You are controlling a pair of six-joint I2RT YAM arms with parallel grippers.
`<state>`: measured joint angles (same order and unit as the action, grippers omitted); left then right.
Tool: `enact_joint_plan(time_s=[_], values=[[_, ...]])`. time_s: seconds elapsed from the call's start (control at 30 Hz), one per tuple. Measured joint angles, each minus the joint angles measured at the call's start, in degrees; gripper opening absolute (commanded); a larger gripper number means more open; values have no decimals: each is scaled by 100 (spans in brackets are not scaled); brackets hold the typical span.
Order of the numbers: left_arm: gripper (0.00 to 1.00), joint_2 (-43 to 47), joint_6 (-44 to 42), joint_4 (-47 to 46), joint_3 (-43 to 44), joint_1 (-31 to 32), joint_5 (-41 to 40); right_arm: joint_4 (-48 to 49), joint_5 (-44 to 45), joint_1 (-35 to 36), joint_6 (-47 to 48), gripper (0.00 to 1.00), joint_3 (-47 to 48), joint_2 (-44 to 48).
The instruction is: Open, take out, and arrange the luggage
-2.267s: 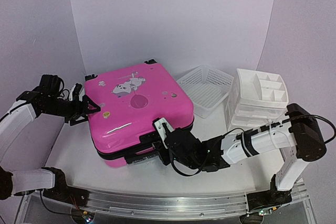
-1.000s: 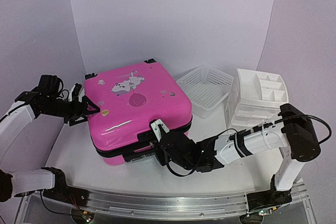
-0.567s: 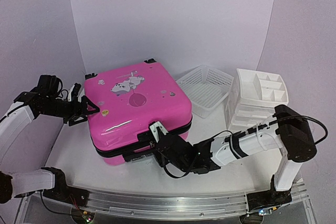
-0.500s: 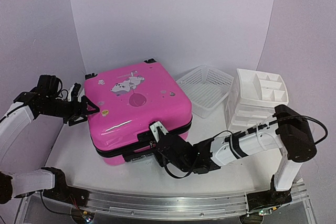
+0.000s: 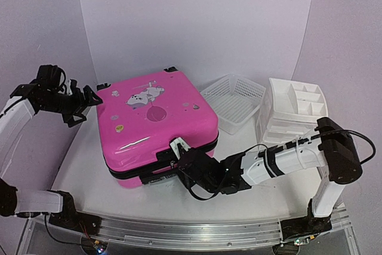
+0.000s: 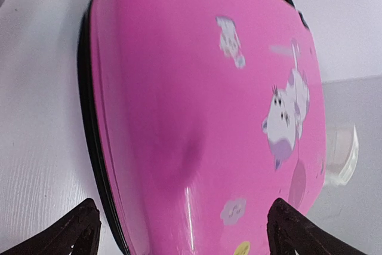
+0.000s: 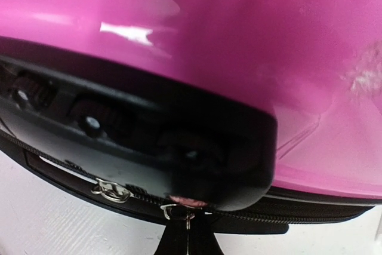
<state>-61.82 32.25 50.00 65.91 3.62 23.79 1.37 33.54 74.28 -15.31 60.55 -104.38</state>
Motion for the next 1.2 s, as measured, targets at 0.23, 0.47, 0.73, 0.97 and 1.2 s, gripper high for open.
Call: enact_joint_plan(time_s=[0.23,0.47,0.73,0.97,1.2], values=[[93,-1104,1106,-24,1005,-341,-348,-702,7,-11,181,0,332,0],[97,-1351,901,-247,1058,55,-251,-968,-48,-50,223,0,328,122],[92,852,-407,-402,-72,428,511,-1158,-898,-385,629,0,109,474],[90,1084,-743,-516,-190,2476,664,-1073,-1093,-503,673,0,-35,612],[83,-608,-656,-1351,164,4098,452,-1051,-1165,-503,584,0,-35,612]])
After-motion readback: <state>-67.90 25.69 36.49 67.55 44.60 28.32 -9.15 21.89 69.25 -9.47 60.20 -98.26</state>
